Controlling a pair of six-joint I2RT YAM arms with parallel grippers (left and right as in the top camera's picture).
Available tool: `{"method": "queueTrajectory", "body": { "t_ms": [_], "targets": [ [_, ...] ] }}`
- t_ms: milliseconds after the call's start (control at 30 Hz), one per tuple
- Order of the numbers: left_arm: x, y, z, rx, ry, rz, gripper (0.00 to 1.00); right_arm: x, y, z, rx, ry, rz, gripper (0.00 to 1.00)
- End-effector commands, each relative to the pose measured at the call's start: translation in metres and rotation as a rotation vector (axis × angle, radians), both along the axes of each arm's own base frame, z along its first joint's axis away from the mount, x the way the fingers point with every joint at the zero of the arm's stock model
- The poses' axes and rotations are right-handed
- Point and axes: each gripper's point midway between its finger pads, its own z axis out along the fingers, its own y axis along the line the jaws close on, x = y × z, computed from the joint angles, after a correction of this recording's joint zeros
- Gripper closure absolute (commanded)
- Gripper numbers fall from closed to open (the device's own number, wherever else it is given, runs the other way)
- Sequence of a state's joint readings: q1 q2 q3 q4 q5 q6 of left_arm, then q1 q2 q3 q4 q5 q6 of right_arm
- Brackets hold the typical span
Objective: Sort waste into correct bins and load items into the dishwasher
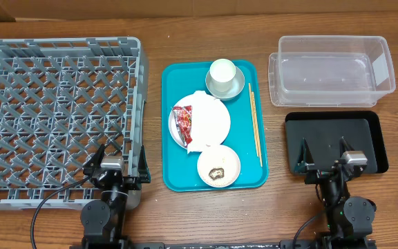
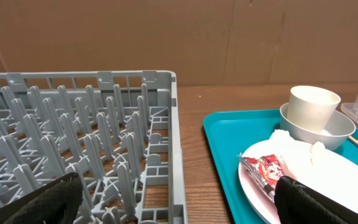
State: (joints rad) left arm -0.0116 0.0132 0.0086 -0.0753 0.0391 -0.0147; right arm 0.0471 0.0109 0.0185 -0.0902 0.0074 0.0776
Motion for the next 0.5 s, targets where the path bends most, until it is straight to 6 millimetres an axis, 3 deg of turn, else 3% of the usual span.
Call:
{"method": "queueTrajectory", "body": {
  "t_ms": [0,467],
  "targets": [
    [-0.0002,0.0019,-0.0005,0.023,-0.004,0.010,0.00,0.0003,-0.0020,-0.0019,-0.003,-0.004,-0.010,0.00],
    [-0.0002,0.0019,-0.0005,0.023,-0.004,0.010,0.00,0.0003,-0.0020,-0.0019,-0.003,-0.004,-0.010,0.00]
  ]
}}
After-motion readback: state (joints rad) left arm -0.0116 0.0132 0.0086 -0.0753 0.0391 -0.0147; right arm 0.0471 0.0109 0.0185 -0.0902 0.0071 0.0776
